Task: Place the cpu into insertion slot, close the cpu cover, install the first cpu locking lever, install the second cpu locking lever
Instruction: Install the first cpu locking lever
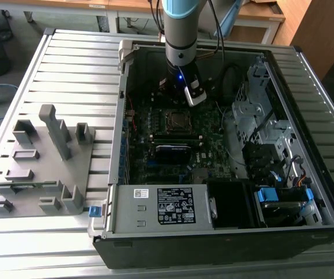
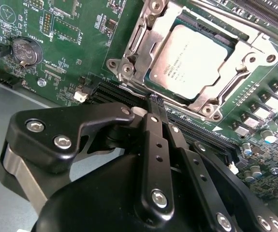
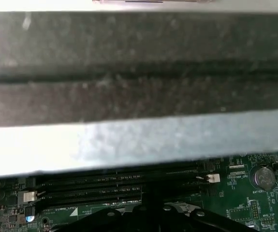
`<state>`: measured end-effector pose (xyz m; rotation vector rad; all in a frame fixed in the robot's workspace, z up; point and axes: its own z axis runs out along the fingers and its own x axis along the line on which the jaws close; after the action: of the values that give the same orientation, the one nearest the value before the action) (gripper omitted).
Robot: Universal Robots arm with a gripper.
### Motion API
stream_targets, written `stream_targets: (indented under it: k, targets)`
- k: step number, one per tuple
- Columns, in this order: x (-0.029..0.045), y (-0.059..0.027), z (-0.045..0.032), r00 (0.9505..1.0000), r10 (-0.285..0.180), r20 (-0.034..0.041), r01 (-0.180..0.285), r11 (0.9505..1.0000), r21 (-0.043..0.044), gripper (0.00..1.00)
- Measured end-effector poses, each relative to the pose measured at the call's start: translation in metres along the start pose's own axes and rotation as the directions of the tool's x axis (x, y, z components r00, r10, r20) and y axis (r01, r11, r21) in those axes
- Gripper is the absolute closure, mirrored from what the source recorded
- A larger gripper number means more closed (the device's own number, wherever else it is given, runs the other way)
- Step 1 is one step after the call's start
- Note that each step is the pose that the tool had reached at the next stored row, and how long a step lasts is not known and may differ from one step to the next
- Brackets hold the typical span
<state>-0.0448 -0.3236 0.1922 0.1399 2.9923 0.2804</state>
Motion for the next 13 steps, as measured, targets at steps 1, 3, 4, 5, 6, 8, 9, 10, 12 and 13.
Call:
stream_targets:
  k: [1, 3, 4, 5, 6, 8, 9, 10, 12, 13]
  targets:
    - [-0.0001, 0.0002, -0.0007, 1.0, 0.0, 0.0002, 0.0, 1.0, -0.0003, 0.9]
    - [-0.0006, 0.001, -0.0032, 1.0, 0.0, 0.0011, 0.0, 1.0, -0.0017, 0.9]
    - [-0.0008, 0.0013, -0.0049, 1.0, 0.0, 0.0013, 0.0, 1.0, -0.0018, 0.9]
    - [-0.001, 0.0015, -0.0069, 1.0, 0.001, 0.0006, -0.001, 1.0, -0.0007, 0.9]
    - [-0.0011, 0.0018, -0.0085, 1.0, 0.001, 0.0004, -0.001, 1.0, -0.0004, 0.9]
    - [-0.0012, 0.002, -0.0093, 1.0, 0.002, 0.0007, -0.002, 1.0, -0.0005, 0.9]
    - [-0.0013, 0.002, -0.0093, 1.0, 0.003, 0.0008, -0.003, 1.0, -0.0004, 0.9]
    - [-0.0012, 0.0023, -0.0094, 1.0, 0.005, 0.0011, -0.005, 1.0, 0.0002, 0.9]
    - [-0.0012, 0.0029, -0.0093, 0.9999, 0.01, 0.0024, -0.01, 0.9999, 0.0007, 0.9]
    - [-0.0012, 0.0031, -0.0092, 0.9999, 0.013, 0.0032, -0.013, 0.9999, 0.0005, 0.9]
